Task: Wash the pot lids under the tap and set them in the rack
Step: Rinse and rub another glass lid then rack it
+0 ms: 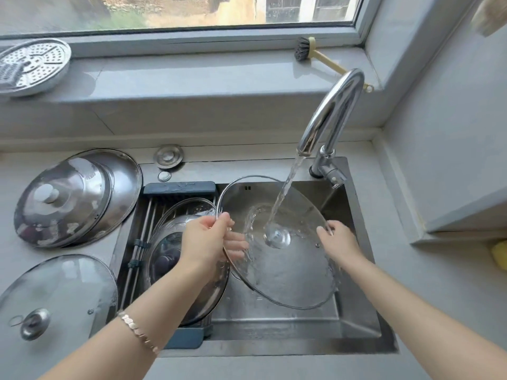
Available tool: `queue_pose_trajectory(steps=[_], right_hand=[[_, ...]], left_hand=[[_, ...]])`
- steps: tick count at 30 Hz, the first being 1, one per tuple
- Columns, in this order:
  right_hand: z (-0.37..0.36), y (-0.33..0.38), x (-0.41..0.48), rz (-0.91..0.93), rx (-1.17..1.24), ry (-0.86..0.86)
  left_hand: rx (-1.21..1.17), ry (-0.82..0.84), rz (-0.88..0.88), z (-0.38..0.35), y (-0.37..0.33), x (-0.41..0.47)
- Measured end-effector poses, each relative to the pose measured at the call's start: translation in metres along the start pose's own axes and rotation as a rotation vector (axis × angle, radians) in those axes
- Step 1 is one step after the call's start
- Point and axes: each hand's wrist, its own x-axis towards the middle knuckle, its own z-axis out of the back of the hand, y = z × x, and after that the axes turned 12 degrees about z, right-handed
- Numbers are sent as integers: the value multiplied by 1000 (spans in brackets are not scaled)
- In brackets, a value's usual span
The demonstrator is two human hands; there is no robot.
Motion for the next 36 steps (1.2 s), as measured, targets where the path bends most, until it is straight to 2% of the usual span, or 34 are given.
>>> queue_pose_trajectory(steps=[3, 6, 8, 9, 11, 13, 14, 16, 18, 23, 26, 28, 32, 36], right_hand=[[-6, 30, -26, 174, -74, 177], [-2, 62, -56, 368, 25, 561], [-2, 72, -69, 478, -76, 678], [-4, 74, -73, 554, -214, 642], [-6, 74, -76, 702, -438, 400], [-1, 71, -74, 789, -431, 167], [4, 68, -72, 798, -392, 117], [19, 68, -66, 734, -282, 69], [34, 70, -58, 584, -68, 49], [65, 56, -37, 142, 518, 34], [72, 35, -31, -61, 776, 27], [66, 23, -32, -176, 937, 30], [35, 4, -38, -404, 1142, -17], [-24, -6, -40, -508, 1051, -44]], left_hand=[[148, -70, -43, -3, -3, -6], [253, -99, -57, -12, -3, -9], [300, -97, -66, -21, -8, -13], [312, -88, -63, -25, -12, -15], [304, -43, -56, -34, -18, -22], [281, 30, -77, -41, -24, -28], [277, 68, -99, -43, -25, -30], [272, 153, -117, -43, -24, -29], [282, 197, -72, -41, -18, -20], [273, 65, 216, -21, 23, 17], [105, 90, 428, -14, 36, 22], [-47, 149, 491, -9, 34, 21], [-158, 108, 375, 1, 14, 27], [-26, -68, 183, 5, -17, 23]])
